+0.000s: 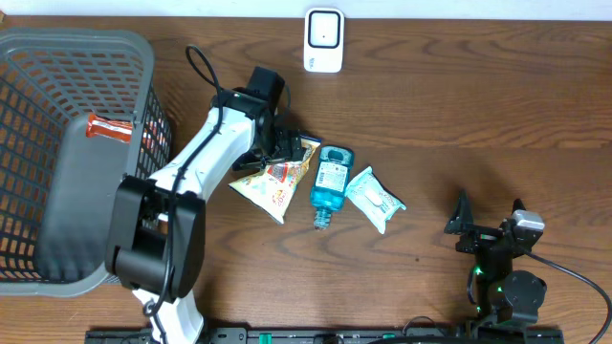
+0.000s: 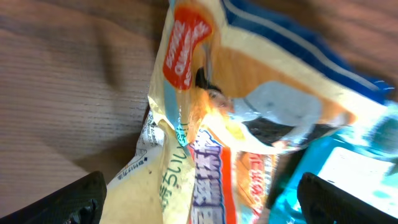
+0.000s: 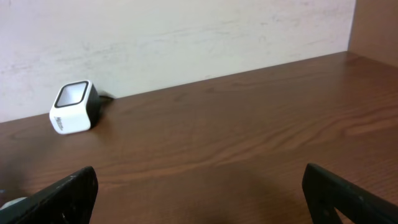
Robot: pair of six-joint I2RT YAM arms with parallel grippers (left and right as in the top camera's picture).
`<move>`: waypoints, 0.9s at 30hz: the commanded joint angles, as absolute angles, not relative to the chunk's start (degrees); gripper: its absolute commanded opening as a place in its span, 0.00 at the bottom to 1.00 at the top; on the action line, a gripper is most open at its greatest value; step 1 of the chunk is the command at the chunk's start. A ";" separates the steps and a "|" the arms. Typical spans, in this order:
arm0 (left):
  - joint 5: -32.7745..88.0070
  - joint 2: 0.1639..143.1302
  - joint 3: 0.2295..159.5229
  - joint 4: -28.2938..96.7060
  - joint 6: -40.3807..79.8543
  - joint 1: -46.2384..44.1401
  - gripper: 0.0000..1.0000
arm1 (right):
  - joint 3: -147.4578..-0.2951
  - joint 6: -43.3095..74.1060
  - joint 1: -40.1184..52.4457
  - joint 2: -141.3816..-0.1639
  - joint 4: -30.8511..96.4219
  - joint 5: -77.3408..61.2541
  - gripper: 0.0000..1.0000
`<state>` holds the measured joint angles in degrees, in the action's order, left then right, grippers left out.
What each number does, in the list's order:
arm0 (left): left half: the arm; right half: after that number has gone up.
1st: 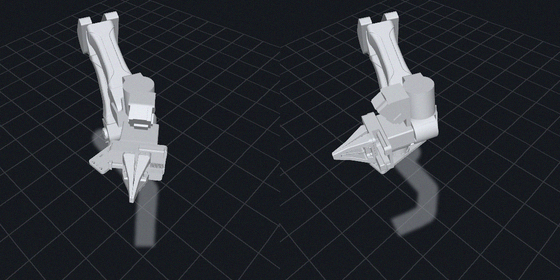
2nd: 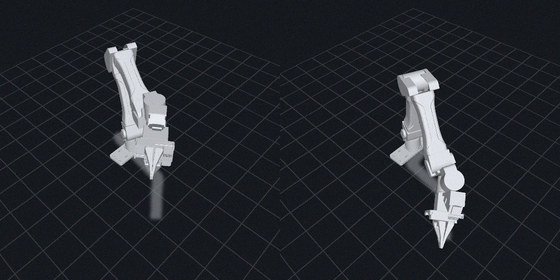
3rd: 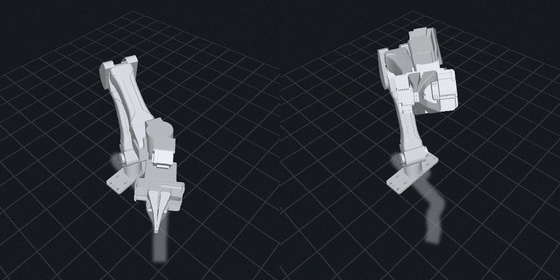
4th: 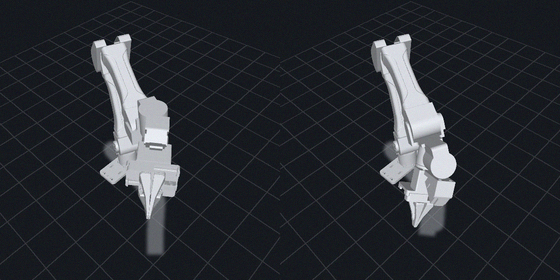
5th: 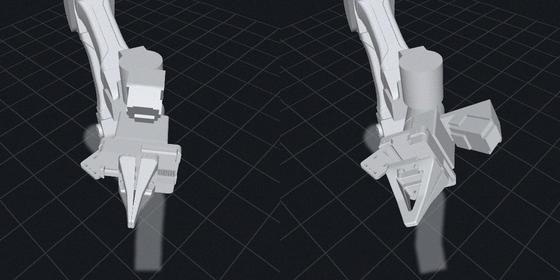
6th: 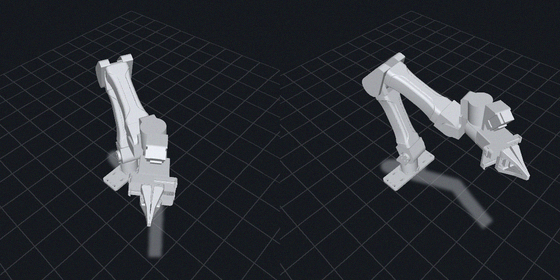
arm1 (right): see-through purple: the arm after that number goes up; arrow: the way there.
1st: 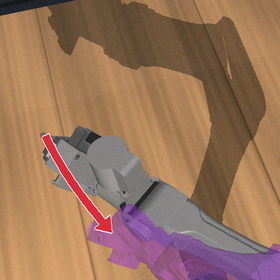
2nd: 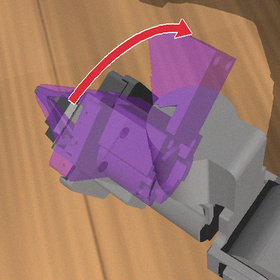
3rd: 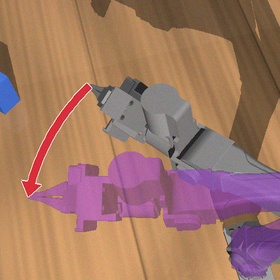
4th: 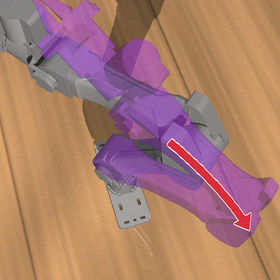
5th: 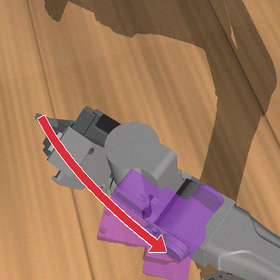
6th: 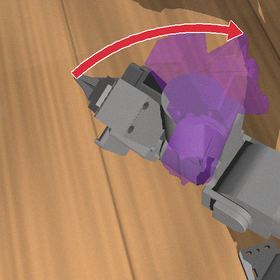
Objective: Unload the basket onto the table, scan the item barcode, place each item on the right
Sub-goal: 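Lift the snack bag out and lower it left of the bottle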
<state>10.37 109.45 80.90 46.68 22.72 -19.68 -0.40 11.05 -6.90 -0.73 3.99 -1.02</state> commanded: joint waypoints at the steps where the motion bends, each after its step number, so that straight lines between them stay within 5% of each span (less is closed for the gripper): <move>1: 10.02 103.09 83.55 47.11 23.05 -19.75 0.99 | -0.32 10.41 -7.18 -0.54 4.14 -0.56 0.99; 4: 10.02 99.59 83.55 47.11 23.22 -19.75 0.19 | -0.32 10.41 -7.18 -0.54 4.14 -0.56 0.99; 5: 10.02 98.76 83.55 47.16 23.92 -19.77 0.08 | -0.32 10.41 -7.18 -0.54 4.14 -0.54 0.99; 27: 4.27 99.98 61.73 39.20 34.04 -22.26 0.08 | -0.32 10.41 -7.18 -0.54 4.14 -0.56 0.99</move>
